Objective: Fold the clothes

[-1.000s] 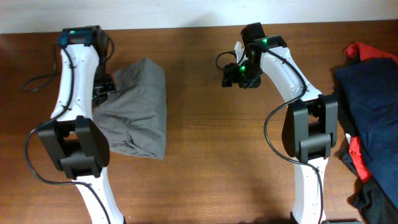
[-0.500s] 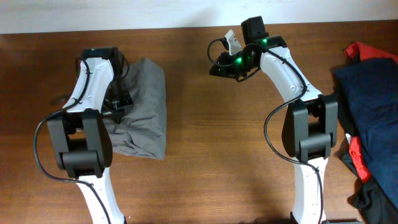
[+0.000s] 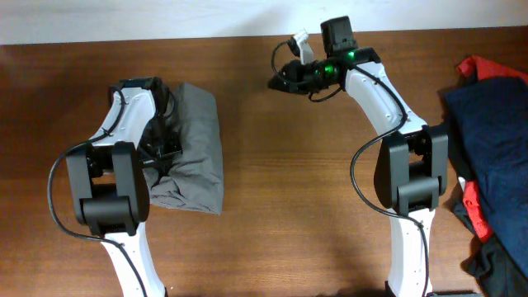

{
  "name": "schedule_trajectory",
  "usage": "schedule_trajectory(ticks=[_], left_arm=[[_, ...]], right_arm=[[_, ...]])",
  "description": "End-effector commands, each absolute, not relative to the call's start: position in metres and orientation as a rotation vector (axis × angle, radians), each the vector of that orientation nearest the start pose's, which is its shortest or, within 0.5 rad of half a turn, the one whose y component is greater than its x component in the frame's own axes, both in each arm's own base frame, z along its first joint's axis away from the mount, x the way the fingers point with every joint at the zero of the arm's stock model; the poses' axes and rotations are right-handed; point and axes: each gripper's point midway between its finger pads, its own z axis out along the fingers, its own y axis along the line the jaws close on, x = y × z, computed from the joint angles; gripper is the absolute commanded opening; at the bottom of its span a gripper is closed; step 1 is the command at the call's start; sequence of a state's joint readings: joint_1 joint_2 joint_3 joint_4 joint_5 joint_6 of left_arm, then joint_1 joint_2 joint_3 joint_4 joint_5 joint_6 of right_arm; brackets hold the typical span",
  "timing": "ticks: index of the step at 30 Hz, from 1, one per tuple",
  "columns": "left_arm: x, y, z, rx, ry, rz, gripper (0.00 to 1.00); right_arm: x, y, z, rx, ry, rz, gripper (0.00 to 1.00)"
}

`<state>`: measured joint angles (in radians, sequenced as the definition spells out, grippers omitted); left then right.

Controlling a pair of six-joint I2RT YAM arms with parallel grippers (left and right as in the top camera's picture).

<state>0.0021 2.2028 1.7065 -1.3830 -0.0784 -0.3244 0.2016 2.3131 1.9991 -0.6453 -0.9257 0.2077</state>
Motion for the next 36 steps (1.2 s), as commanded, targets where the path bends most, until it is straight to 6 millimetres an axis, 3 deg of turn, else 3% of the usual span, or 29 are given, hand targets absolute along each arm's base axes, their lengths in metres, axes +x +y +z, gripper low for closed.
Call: schedule_trajectory(ticks=[1, 8, 11, 13, 18, 24, 31, 36], left_arm=[[0.369, 0.023, 0.074, -0.465, 3.245, 0.256, 0.01], [0.404, 0.040, 0.146, -0.491, 2.994, 0.261, 0.03], [0.410, 0.046, 0.159, -0.514, 2.951, 0.247, 0.21], [0.410, 0.051, 0.160, -0.530, 2.945, 0.248, 0.44], [0.409, 0.067, 0.160, -0.602, 2.930, 0.250, 0.48], [0.407, 0.088, 0.160, -0.770, 2.884, 0.235, 0.57], [0.409, 0.086, 0.159, -0.773, 2.883, 0.195, 0.58], [0.410, 0.086, 0.159, -0.772, 2.878, 0.193, 0.59]], right_arm=[[0.503, 0.259, 0.171, -0.394, 2.332, 1.548, 0.21], [0.491, 0.298, 0.185, -0.484, 2.270, 1.622, 0.19], [0.485, 0.329, 0.183, -0.502, 2.282, 1.581, 0.18], [0.481, 0.350, 0.181, -0.514, 2.285, 1.546, 0.18], [0.465, 0.392, 0.178, -0.543, 2.297, 1.494, 0.15], [0.451, 0.422, 0.171, -0.591, 2.284, 1.487, 0.14], [0.441, 0.450, 0.161, -0.650, 2.228, 1.538, 0.14], [0.436, 0.465, 0.139, -0.637, 2.256, 1.570, 0.17]])
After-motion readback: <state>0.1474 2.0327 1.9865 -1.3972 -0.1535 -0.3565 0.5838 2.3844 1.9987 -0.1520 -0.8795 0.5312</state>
